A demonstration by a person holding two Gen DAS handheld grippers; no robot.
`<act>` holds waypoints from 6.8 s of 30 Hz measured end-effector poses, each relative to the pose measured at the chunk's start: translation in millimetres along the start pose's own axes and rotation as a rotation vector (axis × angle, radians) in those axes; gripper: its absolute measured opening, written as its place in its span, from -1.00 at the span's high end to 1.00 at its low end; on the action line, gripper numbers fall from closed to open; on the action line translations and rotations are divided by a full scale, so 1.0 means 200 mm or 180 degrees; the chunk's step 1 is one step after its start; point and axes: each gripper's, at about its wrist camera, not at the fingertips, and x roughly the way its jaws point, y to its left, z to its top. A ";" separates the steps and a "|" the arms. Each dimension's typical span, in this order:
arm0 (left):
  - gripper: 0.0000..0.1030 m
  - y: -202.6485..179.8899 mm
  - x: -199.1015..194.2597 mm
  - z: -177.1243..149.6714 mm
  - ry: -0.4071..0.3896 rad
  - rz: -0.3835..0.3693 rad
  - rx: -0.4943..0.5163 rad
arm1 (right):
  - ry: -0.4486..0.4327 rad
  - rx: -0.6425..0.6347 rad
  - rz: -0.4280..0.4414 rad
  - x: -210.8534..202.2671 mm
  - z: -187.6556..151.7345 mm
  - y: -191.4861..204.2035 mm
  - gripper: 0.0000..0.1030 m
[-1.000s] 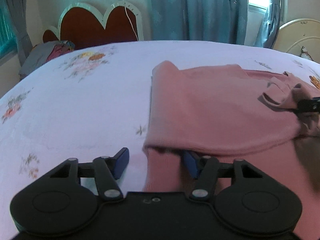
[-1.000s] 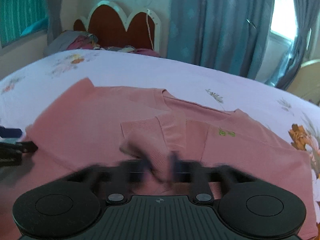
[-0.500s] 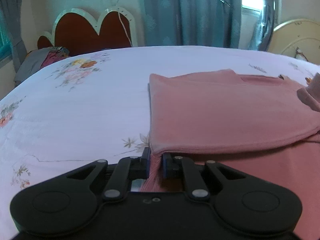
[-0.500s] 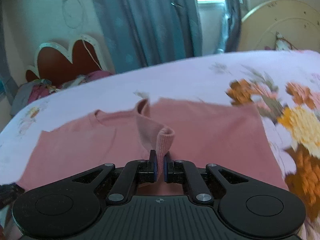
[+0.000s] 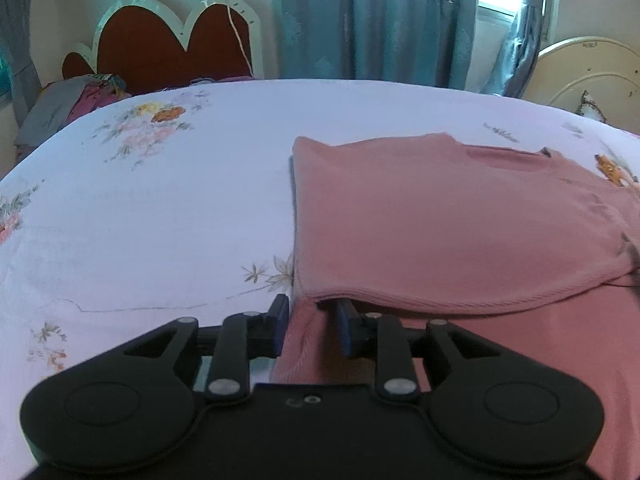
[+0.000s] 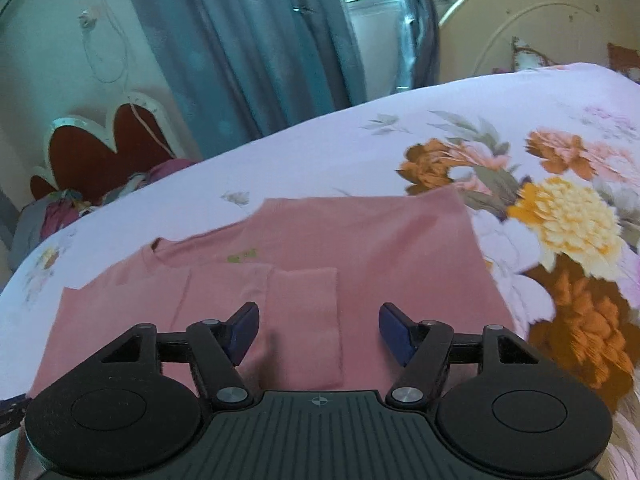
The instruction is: Fold small clothes
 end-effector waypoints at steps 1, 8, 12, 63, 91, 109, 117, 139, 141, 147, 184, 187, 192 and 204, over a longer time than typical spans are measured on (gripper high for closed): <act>0.48 0.00 -0.02 0.01 -0.0012 -0.0023 -0.0016 | 0.0043 -0.0025 -0.0003 0.04 0.01 0.01 -0.28; 0.16 0.04 0.00 0.14 -0.0128 -0.0089 -0.0220 | 0.0220 -0.0026 -0.0045 0.26 0.04 0.03 -0.25; 0.15 0.05 0.16 0.27 -0.0138 -0.0014 -0.0247 | 0.0252 -0.0130 -0.0041 0.28 0.02 0.10 0.33; 0.14 -0.16 0.32 0.25 -0.0079 0.0000 -0.0209 | 0.0106 -0.0545 -0.0254 0.13 -0.11 0.11 0.25; 0.09 -0.22 0.13 0.02 -0.0039 0.0076 0.0003 | 0.0178 -0.0767 -0.0539 0.01 -0.18 0.03 0.25; -0.31 -0.41 -0.19 -0.03 -0.0086 -0.0038 -0.0085 | 0.0158 -0.1016 0.0168 -0.33 -0.29 0.07 0.24; -0.41 -0.43 -0.34 -0.15 -0.0094 -0.0210 0.0149 | 0.0022 -0.0921 0.0068 -0.57 -0.43 0.10 -0.47; -0.41 -0.01 -0.65 -0.64 0.0068 -0.0280 0.0029 | 0.0046 -0.0825 -0.0435 -1.07 -0.94 0.10 -0.47; -0.39 0.03 -0.67 -0.67 0.0064 -0.0258 -0.0036 | 0.0070 -0.0821 -0.0473 -1.09 -0.97 0.09 -0.47; -0.36 0.09 -0.73 -0.75 0.0080 -0.0196 -0.0117 | 0.0143 -0.0825 -0.0612 -1.14 -1.05 0.03 -0.47; 0.89 0.16 -0.84 -0.74 0.0168 -0.1111 -0.0677 | 0.0292 -0.0190 -0.0318 -1.29 -1.01 -0.11 0.79; 0.89 0.16 -0.83 -0.64 0.0045 -0.1162 -0.0713 | 0.0159 -0.0175 -0.0261 -1.30 -0.92 -0.09 0.79; 0.89 0.13 -0.82 -0.48 -0.0191 -0.1194 -0.0699 | -0.0061 -0.0156 -0.0143 -1.26 -0.73 -0.07 0.79; 0.89 0.11 -0.56 -0.02 -0.0515 -0.1093 -0.0835 | -0.0478 -0.0060 -0.0058 -0.96 -0.21 -0.07 0.79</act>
